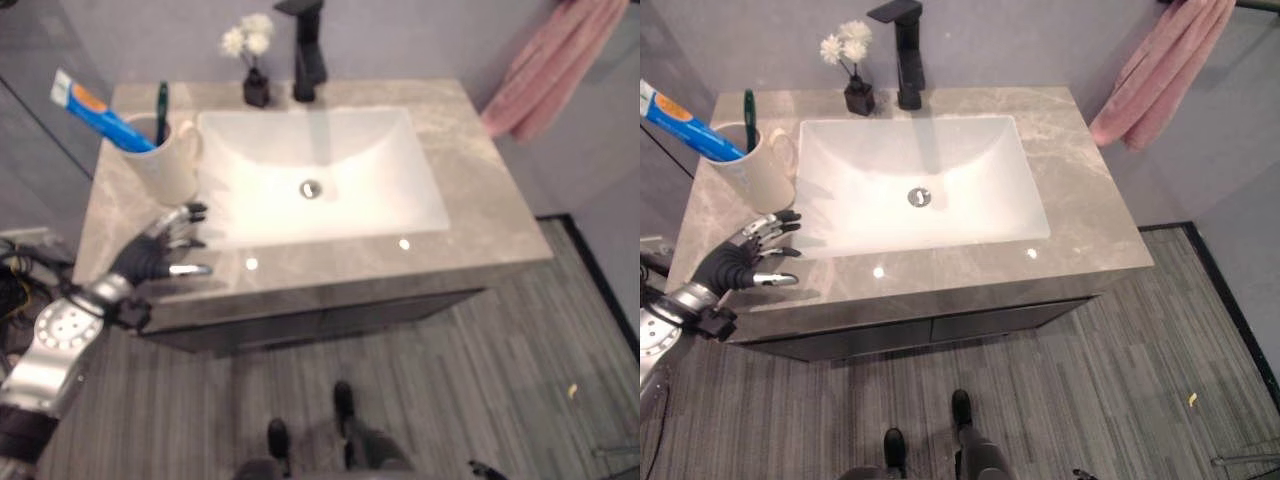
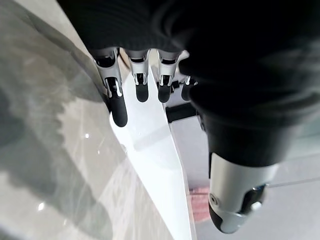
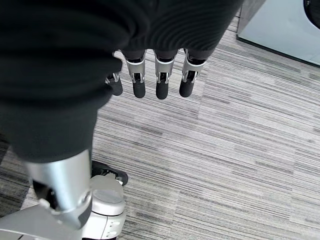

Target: Put brush and paste in cup on sink, flatten towel.

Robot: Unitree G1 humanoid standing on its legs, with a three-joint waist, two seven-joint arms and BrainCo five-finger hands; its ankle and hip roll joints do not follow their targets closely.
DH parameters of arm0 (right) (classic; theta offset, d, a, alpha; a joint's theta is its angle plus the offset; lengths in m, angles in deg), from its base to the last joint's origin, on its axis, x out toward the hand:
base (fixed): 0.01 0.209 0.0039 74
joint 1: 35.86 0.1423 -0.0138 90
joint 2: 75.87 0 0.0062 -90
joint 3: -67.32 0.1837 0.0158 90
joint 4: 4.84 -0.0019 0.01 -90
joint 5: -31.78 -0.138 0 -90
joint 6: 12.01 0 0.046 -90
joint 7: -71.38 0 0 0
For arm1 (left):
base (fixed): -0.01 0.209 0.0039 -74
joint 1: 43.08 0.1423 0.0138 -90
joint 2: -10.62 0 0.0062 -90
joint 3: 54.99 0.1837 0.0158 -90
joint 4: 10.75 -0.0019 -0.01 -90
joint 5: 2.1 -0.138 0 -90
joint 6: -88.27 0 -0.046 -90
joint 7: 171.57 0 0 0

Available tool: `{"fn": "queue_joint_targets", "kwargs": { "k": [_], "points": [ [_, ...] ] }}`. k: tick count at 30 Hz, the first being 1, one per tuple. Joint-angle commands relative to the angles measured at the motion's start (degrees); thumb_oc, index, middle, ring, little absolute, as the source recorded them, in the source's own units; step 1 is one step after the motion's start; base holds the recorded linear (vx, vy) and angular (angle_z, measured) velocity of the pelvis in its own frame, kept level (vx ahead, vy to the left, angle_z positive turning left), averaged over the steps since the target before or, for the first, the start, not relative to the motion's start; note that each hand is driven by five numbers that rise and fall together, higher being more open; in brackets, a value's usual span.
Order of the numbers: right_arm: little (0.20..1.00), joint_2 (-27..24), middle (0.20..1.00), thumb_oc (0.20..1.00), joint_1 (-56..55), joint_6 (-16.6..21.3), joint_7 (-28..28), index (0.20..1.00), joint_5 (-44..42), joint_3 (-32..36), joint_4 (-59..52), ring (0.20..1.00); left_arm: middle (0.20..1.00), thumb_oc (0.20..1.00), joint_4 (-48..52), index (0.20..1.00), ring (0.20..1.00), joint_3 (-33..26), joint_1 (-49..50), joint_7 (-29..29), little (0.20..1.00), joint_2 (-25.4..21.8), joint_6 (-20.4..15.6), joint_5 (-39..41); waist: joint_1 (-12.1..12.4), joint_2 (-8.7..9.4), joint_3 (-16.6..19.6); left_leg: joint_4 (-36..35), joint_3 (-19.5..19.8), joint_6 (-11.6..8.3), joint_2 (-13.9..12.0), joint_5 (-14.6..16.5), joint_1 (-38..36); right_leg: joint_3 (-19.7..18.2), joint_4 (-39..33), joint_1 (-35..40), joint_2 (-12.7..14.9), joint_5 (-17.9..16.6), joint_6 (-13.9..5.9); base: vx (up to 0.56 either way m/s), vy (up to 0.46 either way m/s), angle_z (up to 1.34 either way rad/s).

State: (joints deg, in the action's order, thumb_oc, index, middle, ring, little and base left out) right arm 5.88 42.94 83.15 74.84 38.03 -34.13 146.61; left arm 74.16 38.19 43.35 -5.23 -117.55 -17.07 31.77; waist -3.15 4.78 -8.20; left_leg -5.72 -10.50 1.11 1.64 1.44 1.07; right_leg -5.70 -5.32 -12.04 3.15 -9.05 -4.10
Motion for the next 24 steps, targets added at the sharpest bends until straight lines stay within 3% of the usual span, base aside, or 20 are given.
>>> {"fn": "queue_joint_targets", "kwargs": {
  "k": [1,24],
  "points": [
    [1.0,-2.8,1.0,1.0,1.0,-0.1,-0.9,1.0,-1.5,0.6,1.6,1.0,1.0,1.0,-2.4,1.0,1.0,-3.2,-4.7,2.6,1.0,-0.1,-3.0,-0.4,-1.1,-0.93,-1.7,0.7,2.0,1.7,-0.9,3.9,2.3,2.8,0.3,4.4,3.2,6.2,-3.13,0.0,0.0,0.0],
    [1.0,-3.2,1.0,1.0,2.3,0.3,-2.1,1.0,-7.1,1.6,1.5,1.0,1.0,1.0,-5.2,1.0,1.0,-1.2,-16.3,9.8,1.0,-2.9,-4.8,-1.4,-2.4,-0.59,-4.6,0.7,3.9,0.78,-1.0,1.1,9.5,4.3,0.3,-1.4,3.1,4.4,-3.14,0.0,0.0,0.01]
  ]
}}
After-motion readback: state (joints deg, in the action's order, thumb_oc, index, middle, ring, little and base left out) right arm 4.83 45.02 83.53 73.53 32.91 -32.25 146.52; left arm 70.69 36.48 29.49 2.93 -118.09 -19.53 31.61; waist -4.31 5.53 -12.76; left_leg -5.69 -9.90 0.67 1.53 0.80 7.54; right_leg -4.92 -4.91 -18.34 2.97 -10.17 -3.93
